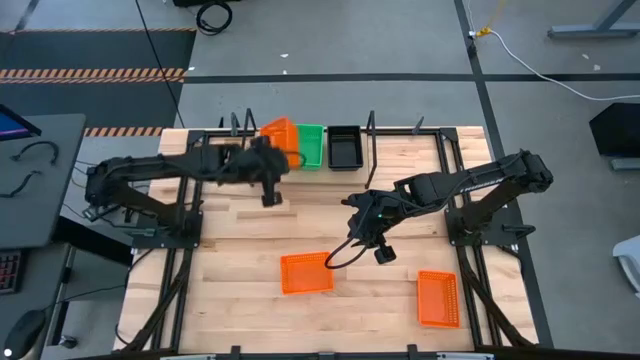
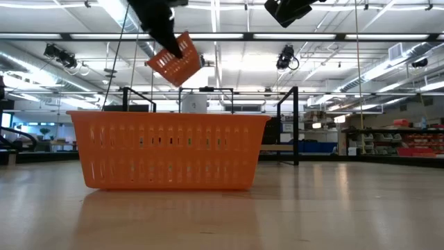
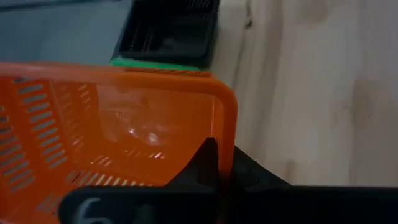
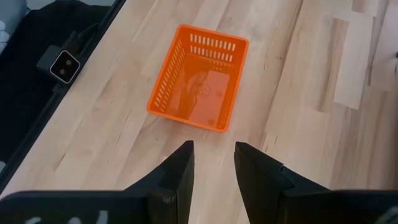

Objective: Stack baskets on shelf by color
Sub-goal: Put the top orange bin on the shelf

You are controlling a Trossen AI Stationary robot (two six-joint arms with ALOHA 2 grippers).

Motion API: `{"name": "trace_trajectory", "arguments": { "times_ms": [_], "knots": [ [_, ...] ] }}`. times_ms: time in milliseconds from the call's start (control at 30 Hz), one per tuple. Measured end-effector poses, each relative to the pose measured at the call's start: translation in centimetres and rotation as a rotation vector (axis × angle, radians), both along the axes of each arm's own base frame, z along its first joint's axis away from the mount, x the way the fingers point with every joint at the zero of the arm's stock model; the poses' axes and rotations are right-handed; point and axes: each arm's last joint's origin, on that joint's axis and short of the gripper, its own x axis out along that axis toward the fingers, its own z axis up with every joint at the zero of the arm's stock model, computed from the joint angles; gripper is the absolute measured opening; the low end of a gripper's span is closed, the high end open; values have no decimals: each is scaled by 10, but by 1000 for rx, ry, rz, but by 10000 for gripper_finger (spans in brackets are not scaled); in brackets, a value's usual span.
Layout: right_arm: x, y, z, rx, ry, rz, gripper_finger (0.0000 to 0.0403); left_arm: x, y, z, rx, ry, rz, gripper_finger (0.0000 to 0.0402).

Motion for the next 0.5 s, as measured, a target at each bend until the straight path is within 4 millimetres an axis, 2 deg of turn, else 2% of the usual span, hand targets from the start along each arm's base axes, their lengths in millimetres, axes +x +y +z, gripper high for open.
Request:
{"name": "trace_trajectory", "arguments": {
  "times_ms": [300, 400, 500],
  "knots": [
    [-2, 0, -7, -10, 25, 6, 121, -8, 80, -36, -41, 253, 143, 1],
    [-4, -1, -16, -16, 53, 6, 121, -6, 99, -52, -113, 290, 145, 1],
    [-5, -1, -22, -20, 75, 7, 121, -2, 109, -70, -179, 353, 118, 1]
  ]
}}
